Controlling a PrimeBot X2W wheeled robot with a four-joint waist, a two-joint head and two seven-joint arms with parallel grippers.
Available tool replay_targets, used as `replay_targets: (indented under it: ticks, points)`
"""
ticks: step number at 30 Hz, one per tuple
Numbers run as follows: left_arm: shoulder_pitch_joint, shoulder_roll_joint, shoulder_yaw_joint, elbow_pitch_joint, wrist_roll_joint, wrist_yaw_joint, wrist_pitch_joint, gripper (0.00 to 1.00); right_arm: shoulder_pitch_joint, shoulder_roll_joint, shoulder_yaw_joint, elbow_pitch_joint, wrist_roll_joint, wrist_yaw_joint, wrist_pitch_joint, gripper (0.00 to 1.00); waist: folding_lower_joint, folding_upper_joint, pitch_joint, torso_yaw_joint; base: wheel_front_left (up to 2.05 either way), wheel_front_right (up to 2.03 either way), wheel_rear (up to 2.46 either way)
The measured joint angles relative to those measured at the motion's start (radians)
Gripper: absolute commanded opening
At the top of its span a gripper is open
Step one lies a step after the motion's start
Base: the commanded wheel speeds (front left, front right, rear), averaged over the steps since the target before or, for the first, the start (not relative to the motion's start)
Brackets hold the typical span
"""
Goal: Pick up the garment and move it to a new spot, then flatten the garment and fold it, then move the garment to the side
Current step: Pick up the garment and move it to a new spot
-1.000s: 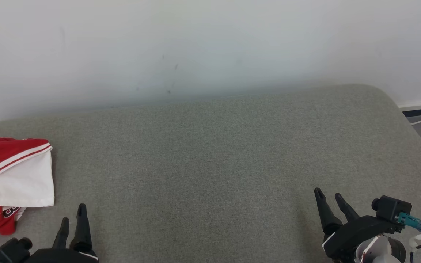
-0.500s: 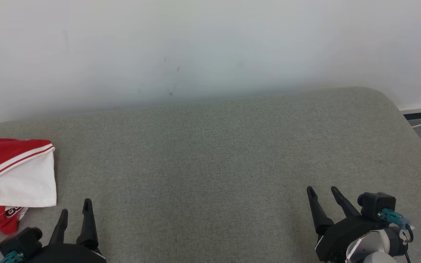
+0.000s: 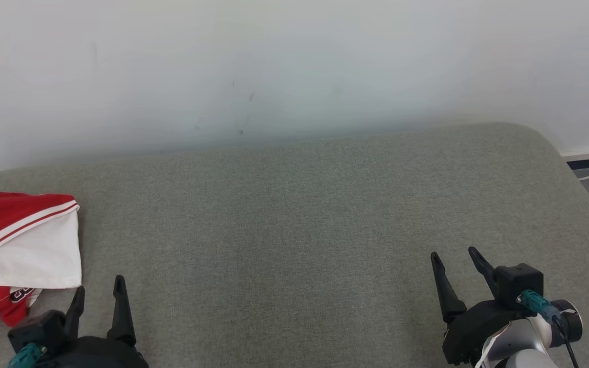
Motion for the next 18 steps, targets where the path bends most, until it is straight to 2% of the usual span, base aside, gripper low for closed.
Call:
replay_targets:
  ticks: [6,18]
  points:
    - [0.000,0.003,0.015,-0.016,0.108,0.012,0.017,1.00,0.003,-0.004,0.002,-0.021,-0.083,-0.017,-0.001,1.00,0.0000,0.0000,0.002,0.024,0.00,0.00,0.00]
    - [0.000,-0.005,0.068,-0.057,0.124,0.013,0.030,1.00,0.012,-0.003,0.014,-0.032,-0.079,-0.015,0.000,1.00,-0.0002,0.0000,0.006,0.130,0.00,0.00,0.00]
